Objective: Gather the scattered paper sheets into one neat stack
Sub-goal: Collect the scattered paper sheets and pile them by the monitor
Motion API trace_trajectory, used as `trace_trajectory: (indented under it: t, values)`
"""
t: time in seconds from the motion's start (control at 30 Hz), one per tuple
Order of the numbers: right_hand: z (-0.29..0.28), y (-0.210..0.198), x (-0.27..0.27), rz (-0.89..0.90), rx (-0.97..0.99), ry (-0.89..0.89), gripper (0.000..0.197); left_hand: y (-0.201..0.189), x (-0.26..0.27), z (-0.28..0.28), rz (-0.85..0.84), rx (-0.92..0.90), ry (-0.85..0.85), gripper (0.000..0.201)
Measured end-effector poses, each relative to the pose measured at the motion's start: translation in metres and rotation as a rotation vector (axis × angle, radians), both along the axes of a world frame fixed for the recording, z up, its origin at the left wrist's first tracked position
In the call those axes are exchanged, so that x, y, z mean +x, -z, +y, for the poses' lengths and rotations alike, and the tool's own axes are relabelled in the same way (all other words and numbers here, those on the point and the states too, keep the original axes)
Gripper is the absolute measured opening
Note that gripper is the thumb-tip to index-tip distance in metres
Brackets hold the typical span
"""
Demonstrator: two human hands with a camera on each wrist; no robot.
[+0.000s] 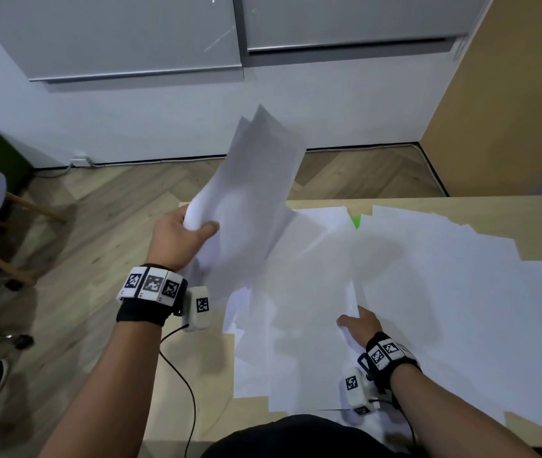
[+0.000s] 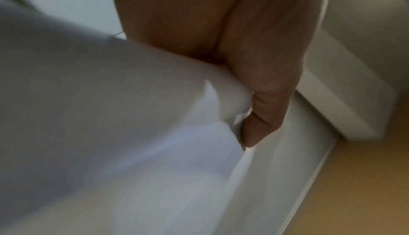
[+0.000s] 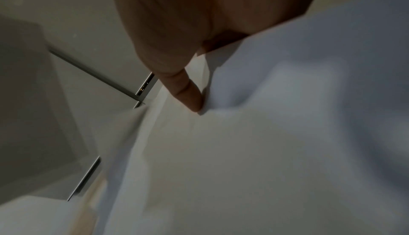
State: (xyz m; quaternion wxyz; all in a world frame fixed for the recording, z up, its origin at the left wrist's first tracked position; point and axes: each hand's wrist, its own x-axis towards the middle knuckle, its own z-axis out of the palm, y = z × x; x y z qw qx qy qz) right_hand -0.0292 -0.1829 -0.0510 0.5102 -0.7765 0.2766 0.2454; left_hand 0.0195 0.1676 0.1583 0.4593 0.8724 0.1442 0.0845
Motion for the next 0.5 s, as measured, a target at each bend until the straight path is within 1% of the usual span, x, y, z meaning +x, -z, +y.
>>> trace_trajectory:
  t: [0.07, 0.17, 0.23, 0.27, 0.33, 0.4, 0.47, 0.5]
  values:
    - [0.0, 0.003, 0.0, 0.005, 0.032, 0.027, 0.012, -0.009, -0.003, 0.0, -0.048, -0.101, -0.018, 0.016]
    - [-0.004, 0.017, 0.001, -0.003, 0.067, 0.06, 0.019, -0.019, -0.01, 0.004, -0.12, -0.244, -0.072, 0.014]
    - [-0.002, 0.009, 0.0, -0.011, 0.052, 0.047, 0.016, -0.018, -0.014, 0.007, -0.144, -0.394, -0.081, 0.008]
    - [-0.002, 0.002, -0.001, -0.01, 0.029, 0.034, 0.014, -0.014, -0.016, 0.006, -0.132, -0.452, -0.084, 0.009]
    - [-0.002, -0.003, 0.001, -0.001, -0.003, 0.025, 0.015, 0.005, -0.02, 0.001, -0.028, -0.523, -0.11, 0.015]
    - [-0.002, -0.006, 0.004, 0.009, -0.021, 0.006, 0.024, 0.034, -0.028, -0.006, 0.156, -0.585, -0.109, 0.023]
    - [-0.004, -0.002, 0.006, 0.032, -0.014, 0.026, 0.039, 0.069, -0.038, -0.013, 0.351, -0.562, -0.043, 0.031]
    - [-0.004, -0.002, 0.006, 0.028, 0.008, 0.065, 0.044, 0.085, -0.044, -0.017, 0.453, -0.537, -0.018, 0.034]
